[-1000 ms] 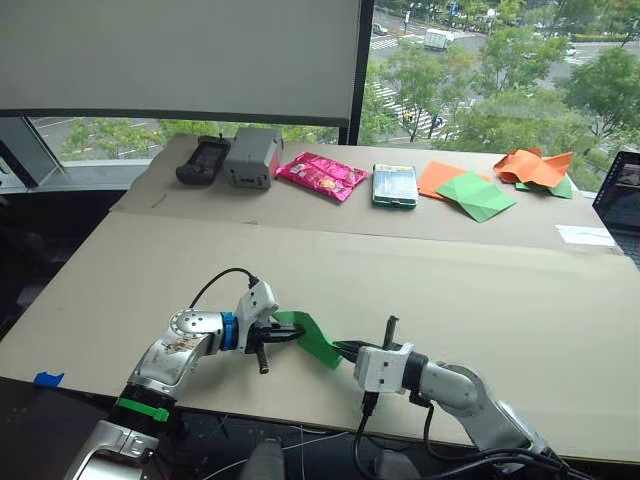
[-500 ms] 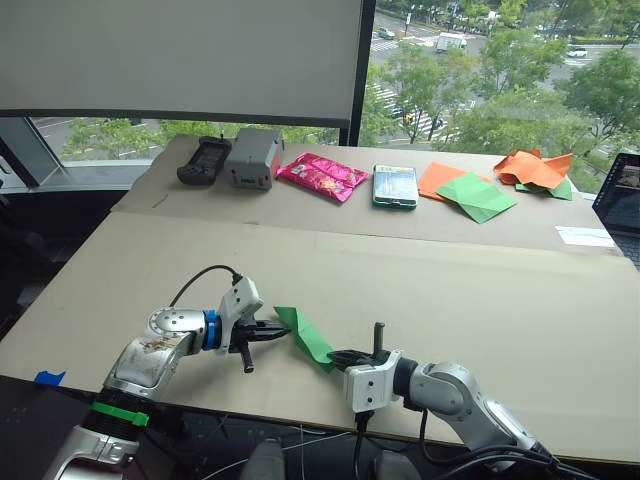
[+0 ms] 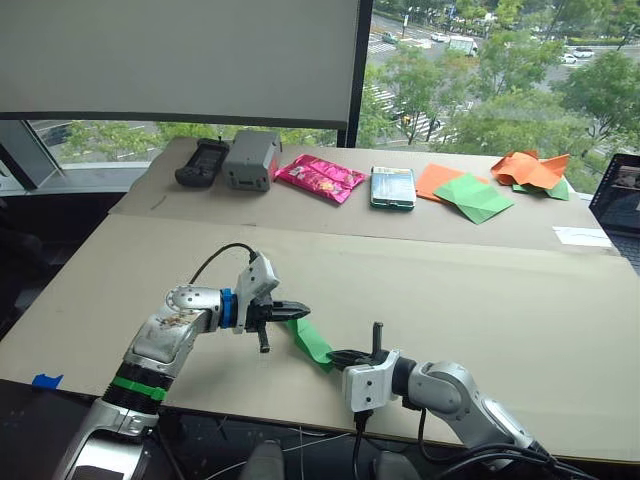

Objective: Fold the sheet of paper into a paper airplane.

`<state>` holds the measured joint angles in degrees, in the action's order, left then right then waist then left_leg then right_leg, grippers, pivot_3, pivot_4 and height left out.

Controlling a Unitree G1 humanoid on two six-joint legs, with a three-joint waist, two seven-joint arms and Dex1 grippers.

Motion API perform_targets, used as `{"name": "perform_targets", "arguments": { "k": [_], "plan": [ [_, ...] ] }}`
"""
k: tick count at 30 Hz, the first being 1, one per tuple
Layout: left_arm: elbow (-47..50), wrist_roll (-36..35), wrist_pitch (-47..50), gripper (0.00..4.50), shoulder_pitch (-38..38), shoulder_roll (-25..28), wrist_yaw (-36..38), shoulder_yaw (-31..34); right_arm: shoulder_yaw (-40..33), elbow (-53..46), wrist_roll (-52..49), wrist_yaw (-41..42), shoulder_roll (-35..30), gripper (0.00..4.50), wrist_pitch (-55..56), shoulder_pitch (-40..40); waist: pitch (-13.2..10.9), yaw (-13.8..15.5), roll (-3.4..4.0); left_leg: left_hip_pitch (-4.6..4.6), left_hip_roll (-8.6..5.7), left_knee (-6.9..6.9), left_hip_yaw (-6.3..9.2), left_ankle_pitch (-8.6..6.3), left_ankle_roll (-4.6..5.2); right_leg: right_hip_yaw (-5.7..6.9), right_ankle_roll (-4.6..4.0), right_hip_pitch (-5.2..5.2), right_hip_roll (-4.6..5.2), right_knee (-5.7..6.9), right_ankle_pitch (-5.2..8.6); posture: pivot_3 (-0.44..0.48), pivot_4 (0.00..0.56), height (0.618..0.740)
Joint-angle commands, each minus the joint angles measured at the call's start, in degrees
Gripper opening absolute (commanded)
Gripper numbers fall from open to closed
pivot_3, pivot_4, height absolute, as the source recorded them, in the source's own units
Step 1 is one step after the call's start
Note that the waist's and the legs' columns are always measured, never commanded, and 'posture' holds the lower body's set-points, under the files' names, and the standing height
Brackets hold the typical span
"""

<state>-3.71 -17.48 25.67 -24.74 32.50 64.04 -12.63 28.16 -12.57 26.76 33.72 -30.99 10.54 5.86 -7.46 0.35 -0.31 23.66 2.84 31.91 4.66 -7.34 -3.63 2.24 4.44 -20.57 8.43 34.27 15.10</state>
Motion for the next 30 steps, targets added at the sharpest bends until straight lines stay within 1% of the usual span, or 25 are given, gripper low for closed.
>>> {"name": "perform_targets", "arguments": {
  "k": [1, 6, 9, 13, 14, 17, 23, 27, 30],
  "plan": [
    [-0.72, 1.55, -2.98, 0.0, -0.02, 0.57, 0.73, -0.12, -1.6, -1.6, -1.06, 1.31, 0.41, 0.04, -3.29, -1.01, -0.01, 0.07, -0.01, 0.01, 0.0, 0.0, 0.0, 0.0, 0.0, 0.0, 0.0, 0.0, 0.0, 0.0, 0.0, 0.0, 0.15, 0.713],
    [-2.16, 3.05, -4.74, 0.0, -0.13, 0.39, 0.98, -0.6, -2.03, -3.21, -2.08, 2.35, 0.84, 0.04, -4.88, -1.05, -0.01, 0.18, -0.01, 0.04, 0.0, 0.02, 0.0, -0.01, -0.02, 0.0, -0.01, 0.03, 0.01, -0.07, 0.0, 0.0, 0.15, 0.713],
    [-2.93, 3.63, -5.47, 0.0, -0.34, 0.13, 1.13, -0.84, -2.74, -4.2, -3.85, 3.18, 2.01, 0.94, -7.25, -1.06, -0.01, 0.18, -0.01, 0.04, 0.0, 0.02, 0.0, -0.01, -0.02, 0.0, -0.01, 0.03, 0.01, -0.07, 0.01, 0.0, 0.15, 0.713],
    [-2.95, 4.21, -5.75, 0.0, -0.29, 0.08, 1.39, -0.89, -3.94, -6.76, -4.29, 3.55, 1.79, 2.3, -8.51, -1.75, -0.01, 0.22, -0.01, 0.05, 0.0, 0.01, 0.0, -0.01, -0.01, 0.0, 0.0, 0.03, 0.0, -0.06, 0.0, 0.0, 0.15, 0.713],
    [-3.03, 4.34, -5.86, 0.0, -0.26, 0.05, 1.4, -0.92, -4.99, -8.47, -5.98, 4.31, 1.73, 2.62, -9.58, -2.31, -0.01, 0.3, -0.01, 0.05, 0.0, 0.01, 0.0, -0.01, -0.01, 0.0, 0.0, 0.03, 0.0, -0.04, 0.0, 0.0, 0.15, 0.713],
    [-3.82, 5.26, -6.82, 0.0, -0.15, 0.08, 1.39, -1.32, -7.11, -12.66, -10.15, 6.72, 1.71, 2.62, -12.95, -3.43, -0.01, 0.36, -0.01, 0.06, 0.0, 0.01, 0.0, -0.01, -0.01, 0.0, 0.0, 0.06, 0.0, -0.04, 0.0, 0.0, 0.15, 0.713],
    [-4.81, 6.2, -7.85, 0.0, -0.02, -0.29, 1.4, -1.48, -7.75, -19.26, -16.91, 11.79, 1.48, 2.62, -21.39, -4.69, -0.01, 0.33, -0.01, 0.06, 0.0, 0.01, 0.0, -0.01, -0.01, 0.01, 0.0, 0.05, 0.01, -0.05, 0.01, 0.0, 0.15, 0.713],
    [-5.58, 6.94, -8.56, 0.0, 0.01, -0.64, 1.38, -1.91, -9.48, -21.12, -24.37, 9.75, 7.36, 2.62, -29.95, -3.69, -0.01, 0.25, -0.01, 0.06, 0.01, 0.0, 0.0, -0.01, -0.02, 0.01, -0.01, 0.03, 0.01, -0.06, 0.01, 0.0, 0.15, 0.713],
    [-6.05, 7.27, -9.05, 0.0, 0.09, -0.6, 1.52, -1.96, -11.51, -20.73, -26.46, 7.4, 10.4, 2.62, -33.73, -2.55, -0.01, 0.27, 0.0, 0.07, 0.01, 0.0, 0.0, -0.01, -0.01, 0.01, 0.0, 0.01, 0.01, -0.03, 0.0, 0.0, 0.15, 0.713]
  ]
}}
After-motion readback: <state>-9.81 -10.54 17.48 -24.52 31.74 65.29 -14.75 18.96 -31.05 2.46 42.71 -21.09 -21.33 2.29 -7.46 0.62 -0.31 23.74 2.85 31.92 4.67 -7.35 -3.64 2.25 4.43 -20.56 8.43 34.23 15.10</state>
